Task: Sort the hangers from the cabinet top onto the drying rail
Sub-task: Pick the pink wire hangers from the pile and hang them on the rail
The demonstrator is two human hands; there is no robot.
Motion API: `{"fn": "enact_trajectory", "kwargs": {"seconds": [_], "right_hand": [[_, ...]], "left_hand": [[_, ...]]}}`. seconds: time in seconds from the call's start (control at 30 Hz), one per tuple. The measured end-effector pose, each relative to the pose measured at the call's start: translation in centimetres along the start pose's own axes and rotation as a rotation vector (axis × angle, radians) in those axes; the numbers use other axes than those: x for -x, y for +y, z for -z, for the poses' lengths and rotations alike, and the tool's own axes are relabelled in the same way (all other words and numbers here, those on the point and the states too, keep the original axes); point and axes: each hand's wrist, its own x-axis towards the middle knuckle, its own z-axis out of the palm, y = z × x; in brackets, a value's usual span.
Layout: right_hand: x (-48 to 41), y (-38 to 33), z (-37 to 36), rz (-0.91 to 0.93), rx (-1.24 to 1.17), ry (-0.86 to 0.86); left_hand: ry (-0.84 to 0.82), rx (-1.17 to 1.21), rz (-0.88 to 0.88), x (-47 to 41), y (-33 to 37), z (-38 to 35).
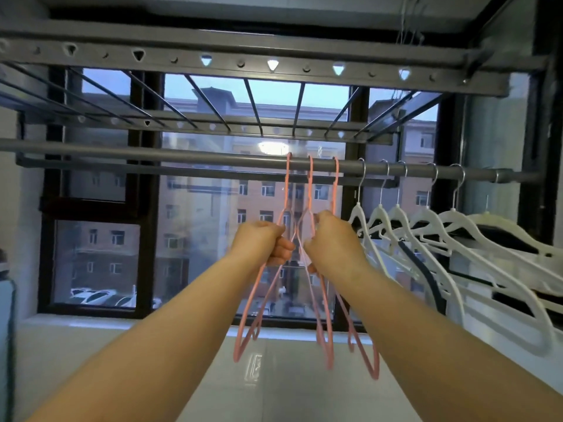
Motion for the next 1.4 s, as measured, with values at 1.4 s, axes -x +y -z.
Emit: {"fn": "enact_trajectory", "kwargs": {"seconds": [1.4], "right_hand": [[17.8,12.4,16.6,0.010,-0.114,0.227]], "left_hand": [[-0.337,0.096,-0.435,24.8,-1.1,-13.5]]}}
